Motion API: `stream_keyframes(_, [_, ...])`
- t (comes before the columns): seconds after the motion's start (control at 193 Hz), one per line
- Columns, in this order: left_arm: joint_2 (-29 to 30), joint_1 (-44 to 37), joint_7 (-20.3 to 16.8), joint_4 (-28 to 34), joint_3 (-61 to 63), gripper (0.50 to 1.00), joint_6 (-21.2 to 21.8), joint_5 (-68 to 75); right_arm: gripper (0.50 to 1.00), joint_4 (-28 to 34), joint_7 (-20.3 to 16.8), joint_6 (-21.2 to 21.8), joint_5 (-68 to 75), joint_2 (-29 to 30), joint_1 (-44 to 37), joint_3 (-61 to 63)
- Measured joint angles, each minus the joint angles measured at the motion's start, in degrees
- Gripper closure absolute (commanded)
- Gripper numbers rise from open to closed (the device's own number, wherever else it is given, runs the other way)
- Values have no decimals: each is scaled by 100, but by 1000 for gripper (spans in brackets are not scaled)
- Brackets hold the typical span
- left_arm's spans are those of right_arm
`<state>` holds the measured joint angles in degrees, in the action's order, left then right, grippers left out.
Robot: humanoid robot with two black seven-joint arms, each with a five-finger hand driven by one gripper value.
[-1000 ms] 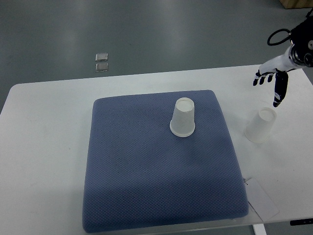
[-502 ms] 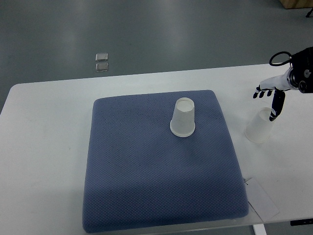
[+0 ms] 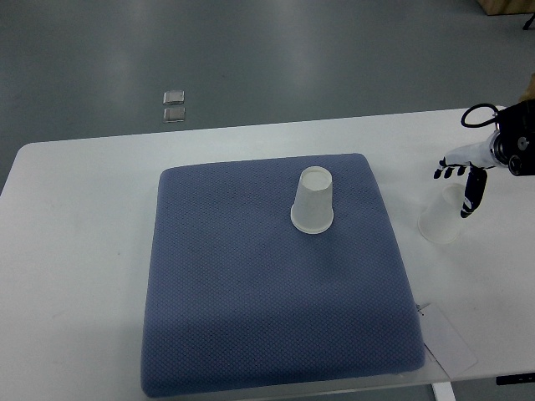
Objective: Stack paper cups
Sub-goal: 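Lower the right hand around the second white cup and close fingers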
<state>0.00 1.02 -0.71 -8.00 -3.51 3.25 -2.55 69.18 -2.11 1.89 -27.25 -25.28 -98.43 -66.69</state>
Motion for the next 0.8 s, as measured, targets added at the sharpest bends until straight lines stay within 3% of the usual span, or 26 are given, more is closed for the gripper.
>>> stream_keyframes(0.363, [0,1,0,0,0,500,0,0,662,-1,0,-202,1,5,145,-11])
stream_keyframes(0.699, [0,2,0,0,0,500,0,0,666,-1,0,-286,1,40,241,-11])
stream_keyframes(0.798, [0,2,0,0,0,500,0,0,693,-1,0,-316,1,52,267,-11])
